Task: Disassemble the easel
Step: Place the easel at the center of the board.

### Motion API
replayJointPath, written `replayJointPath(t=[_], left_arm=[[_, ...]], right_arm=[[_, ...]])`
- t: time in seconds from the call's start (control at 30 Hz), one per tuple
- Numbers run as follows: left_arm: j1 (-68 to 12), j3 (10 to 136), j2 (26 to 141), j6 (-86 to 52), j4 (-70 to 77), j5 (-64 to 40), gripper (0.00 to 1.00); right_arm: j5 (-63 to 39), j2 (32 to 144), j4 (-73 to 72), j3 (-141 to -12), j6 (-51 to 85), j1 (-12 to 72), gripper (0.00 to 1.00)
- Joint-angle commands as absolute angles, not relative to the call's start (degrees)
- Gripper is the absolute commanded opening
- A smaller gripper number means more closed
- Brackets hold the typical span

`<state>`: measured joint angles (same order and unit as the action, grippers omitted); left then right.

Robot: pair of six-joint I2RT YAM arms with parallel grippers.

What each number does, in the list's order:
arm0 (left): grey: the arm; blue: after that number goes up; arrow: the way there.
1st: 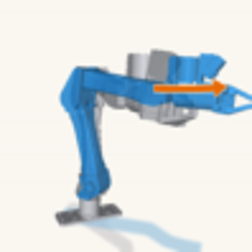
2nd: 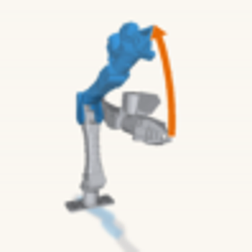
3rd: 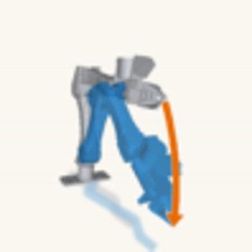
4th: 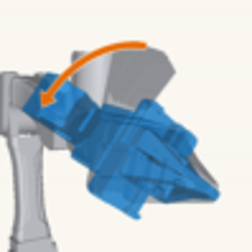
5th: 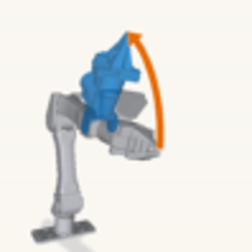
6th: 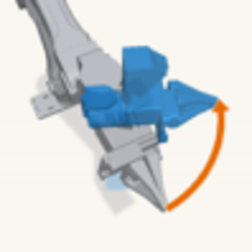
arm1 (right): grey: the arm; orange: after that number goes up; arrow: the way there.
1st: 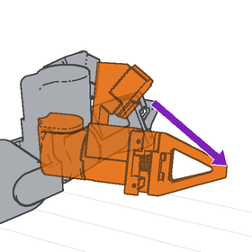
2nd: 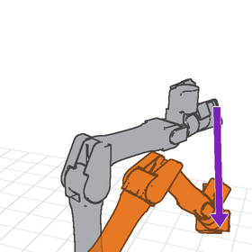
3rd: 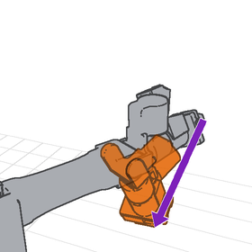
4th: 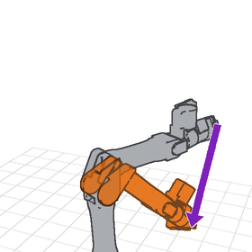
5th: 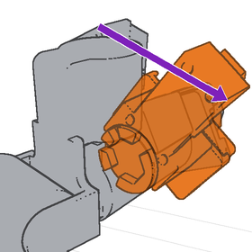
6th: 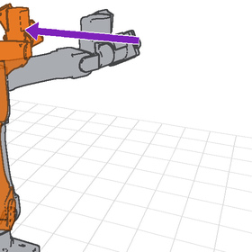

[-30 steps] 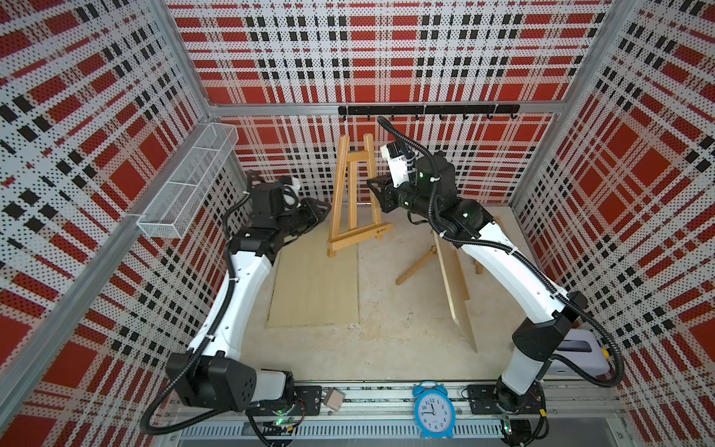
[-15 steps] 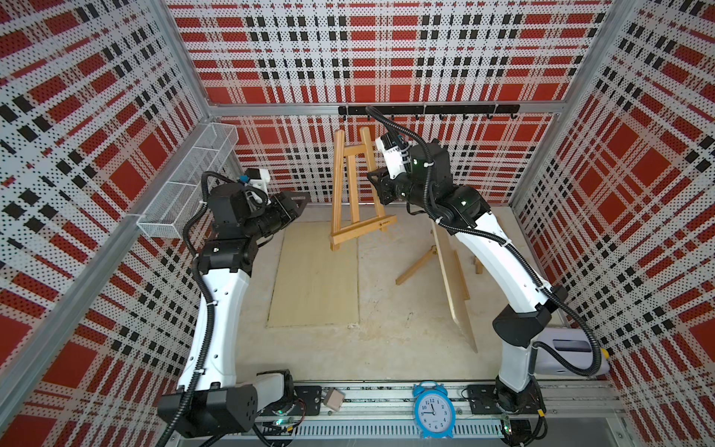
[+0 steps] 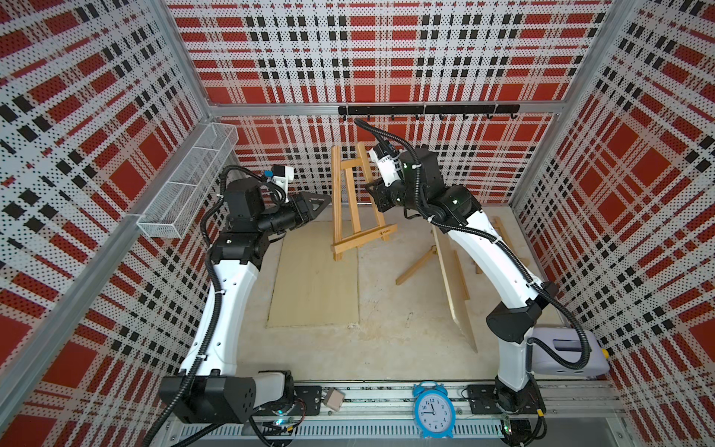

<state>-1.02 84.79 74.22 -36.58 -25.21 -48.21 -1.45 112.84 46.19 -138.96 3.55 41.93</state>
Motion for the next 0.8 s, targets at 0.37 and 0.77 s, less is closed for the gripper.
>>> replayJointPath(t=[0.37, 0.77], left_arm=[[-0.95, 86.48, 72.74, -33.32, -28.15, -49.66, 0.45], [1.29, 83.93, 70.16, -35.32, -24.42, -53.27, 0.41]], right_arm=[[-2.94, 112.39, 42.1, -141.53, 5.18, 41.92, 0.0], [-5.48, 112.6, 41.72, -141.53, 7.18, 41.14, 0.0]])
